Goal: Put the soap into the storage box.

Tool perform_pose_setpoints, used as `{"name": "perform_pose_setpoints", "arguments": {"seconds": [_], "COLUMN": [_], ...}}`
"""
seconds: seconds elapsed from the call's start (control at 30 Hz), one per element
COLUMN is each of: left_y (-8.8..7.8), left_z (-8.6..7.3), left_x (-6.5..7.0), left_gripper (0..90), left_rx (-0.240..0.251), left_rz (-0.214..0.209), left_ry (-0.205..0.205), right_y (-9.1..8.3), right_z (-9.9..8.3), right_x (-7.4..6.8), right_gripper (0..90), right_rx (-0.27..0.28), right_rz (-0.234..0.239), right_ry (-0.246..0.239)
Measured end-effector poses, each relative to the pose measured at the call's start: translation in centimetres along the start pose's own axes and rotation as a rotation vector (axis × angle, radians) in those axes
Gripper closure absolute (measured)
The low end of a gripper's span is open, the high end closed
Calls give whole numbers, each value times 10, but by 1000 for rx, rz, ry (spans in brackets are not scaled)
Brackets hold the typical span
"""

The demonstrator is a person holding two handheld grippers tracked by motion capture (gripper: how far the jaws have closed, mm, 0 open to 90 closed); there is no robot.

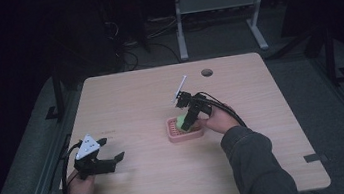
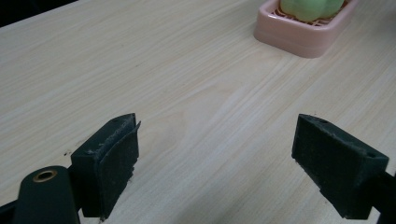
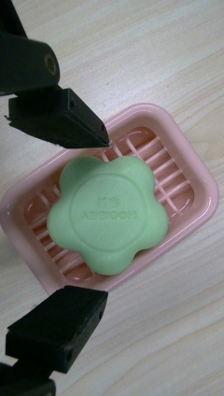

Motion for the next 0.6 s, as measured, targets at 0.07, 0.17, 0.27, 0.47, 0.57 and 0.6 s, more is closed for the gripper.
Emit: {"name": "perform_pose_setpoints", "arguments": {"seconds": [0.07, 0.17, 0.27, 0.47, 0.57, 0.6], "left_y": [0, 0, 0, 1, 1, 1], "left_z": [0, 0, 0, 0, 0, 0], "left_x": [0, 0, 0, 0, 0, 0], "left_gripper": [144, 144, 144, 144, 144, 144], "left_rx": [1, -2, -4, -9, -13, -13], "left_rz": [1, 1, 1, 0, 0, 0], "left_ry": [0, 2, 3, 5, 4, 4], "right_y": [-2, -4, -4, -8, -11, -11], "right_z": [-1, -2, -4, -9, -12, -12], "right_x": [0, 0, 0, 1, 0, 0], "right_gripper": [210, 212, 212, 212, 213, 213], "right_rx": [6, 3, 6, 11, 18, 18], "right_rz": [-2, -3, 1, 3, 1, 1], "right_ry": [-5, 0, 3, 6, 10, 10]}}
Point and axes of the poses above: each handheld gripper's, and its own axes: y roughly forward along the jaws, z roughly out of its top, x roughly to its right, the point moved 1 cm from there along y, roughly forward along the jaws, and after that the axes turned 2 degrees about -y, right-handed, at the moved point
